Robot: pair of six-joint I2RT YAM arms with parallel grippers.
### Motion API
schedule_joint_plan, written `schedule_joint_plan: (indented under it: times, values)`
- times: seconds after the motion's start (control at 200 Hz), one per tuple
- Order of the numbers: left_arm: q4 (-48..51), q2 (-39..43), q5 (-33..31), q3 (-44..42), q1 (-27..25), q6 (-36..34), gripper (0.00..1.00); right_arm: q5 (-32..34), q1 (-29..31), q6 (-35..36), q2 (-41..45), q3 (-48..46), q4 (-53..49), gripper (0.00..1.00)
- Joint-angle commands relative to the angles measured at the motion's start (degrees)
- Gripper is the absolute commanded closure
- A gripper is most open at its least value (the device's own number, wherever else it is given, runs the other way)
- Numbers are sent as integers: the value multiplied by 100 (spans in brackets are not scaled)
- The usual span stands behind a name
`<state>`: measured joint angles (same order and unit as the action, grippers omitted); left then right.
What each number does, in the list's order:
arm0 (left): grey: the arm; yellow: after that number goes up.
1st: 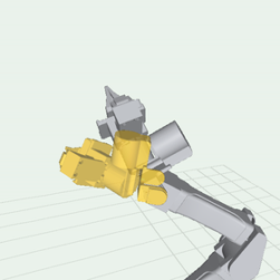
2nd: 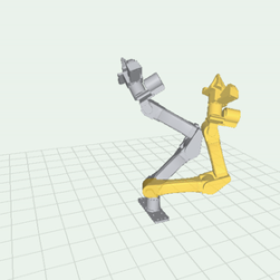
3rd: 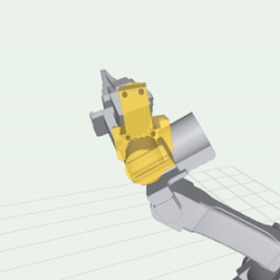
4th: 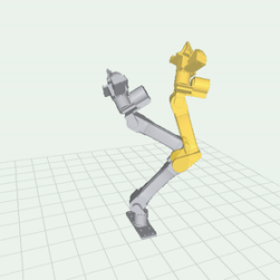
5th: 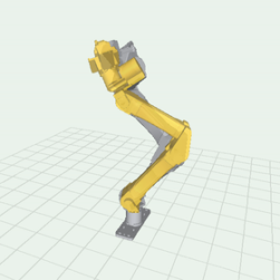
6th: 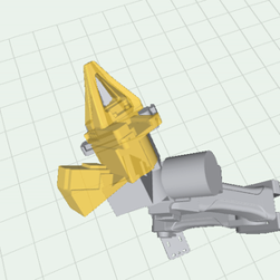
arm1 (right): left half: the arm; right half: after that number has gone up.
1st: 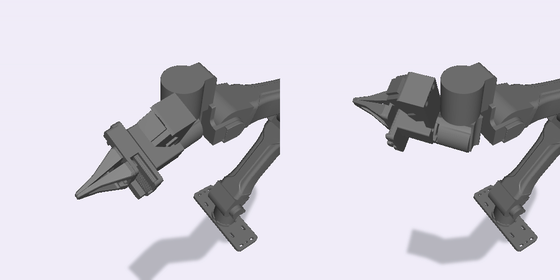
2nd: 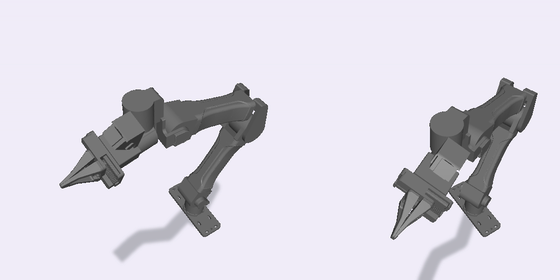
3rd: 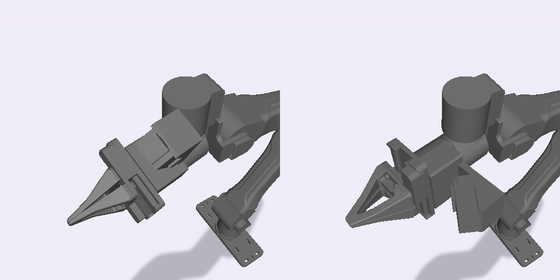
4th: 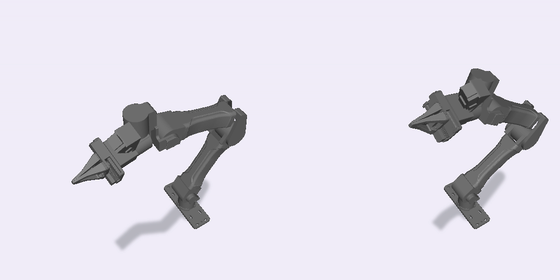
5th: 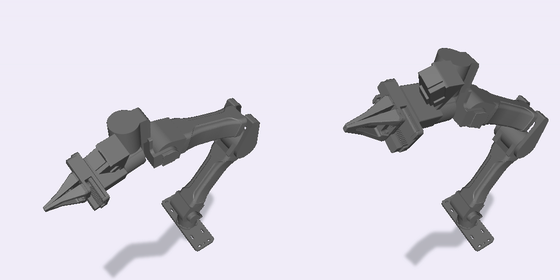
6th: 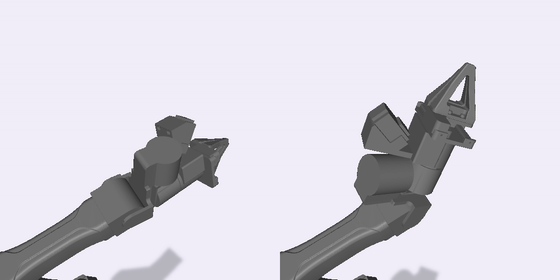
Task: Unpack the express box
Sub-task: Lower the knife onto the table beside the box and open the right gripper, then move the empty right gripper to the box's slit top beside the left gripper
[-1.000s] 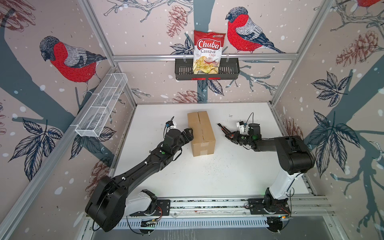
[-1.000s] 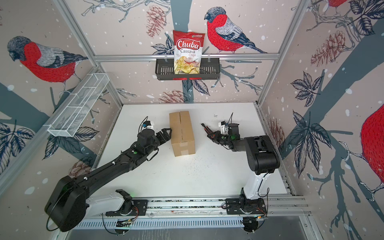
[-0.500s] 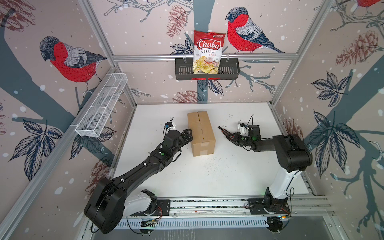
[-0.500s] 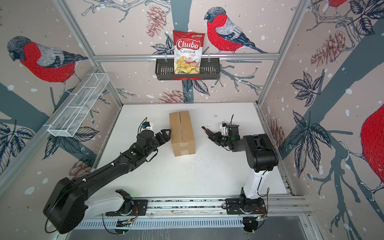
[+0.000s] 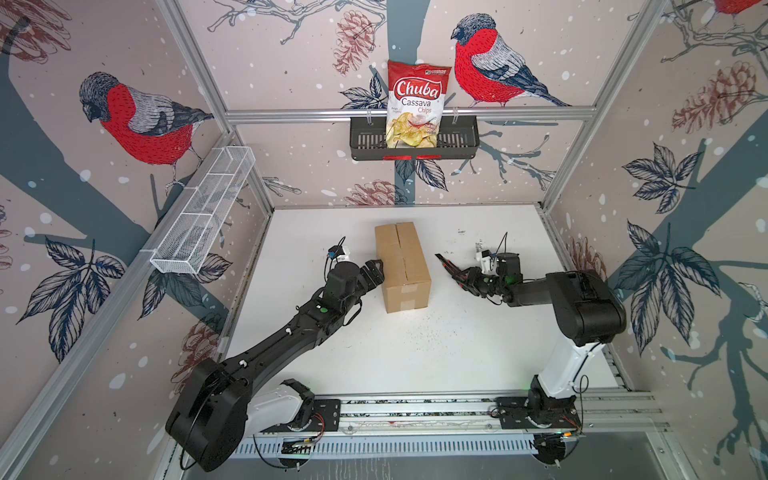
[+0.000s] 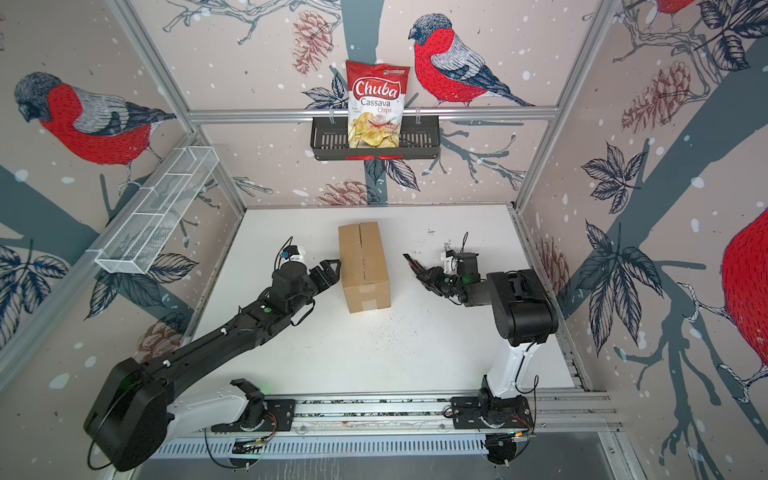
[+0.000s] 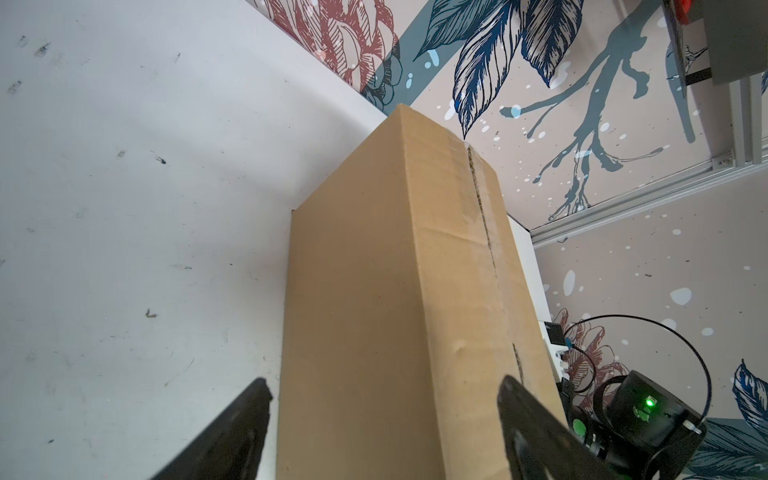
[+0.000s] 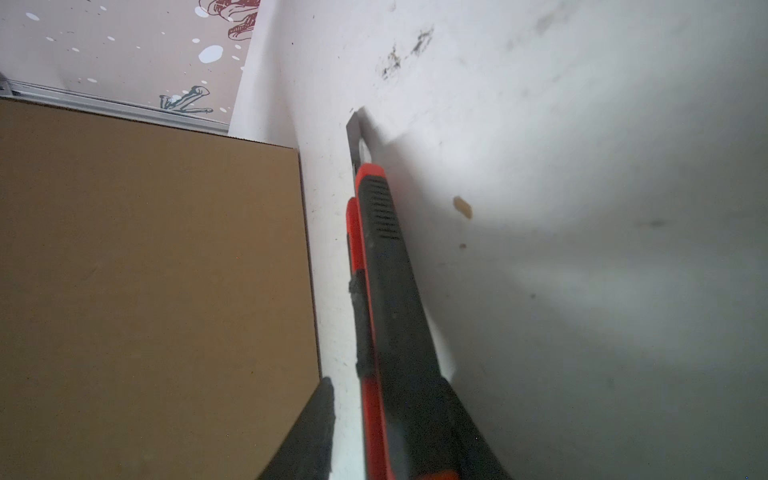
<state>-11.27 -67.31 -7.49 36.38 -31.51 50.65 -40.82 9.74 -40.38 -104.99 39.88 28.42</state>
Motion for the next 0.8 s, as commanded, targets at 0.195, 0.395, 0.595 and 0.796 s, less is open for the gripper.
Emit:
schedule_joint_plan:
  times: [0.195,0.395,0.595,0.796]
  values:
    - [-192,42,77,-74,13,6,15,542,-15,116,584,-338,-337,59]
    - [-266,7,141,-72,17,-29,15,852,-19,171,1014,-582,-662,56]
    - [-343,-58,248,-48,35,-68,14,1171,-38,239,1552,-800,-1068,56]
    - [-139,-160,515,219,170,-280,14,1846,-33,465,2548,-739,-2239,53]
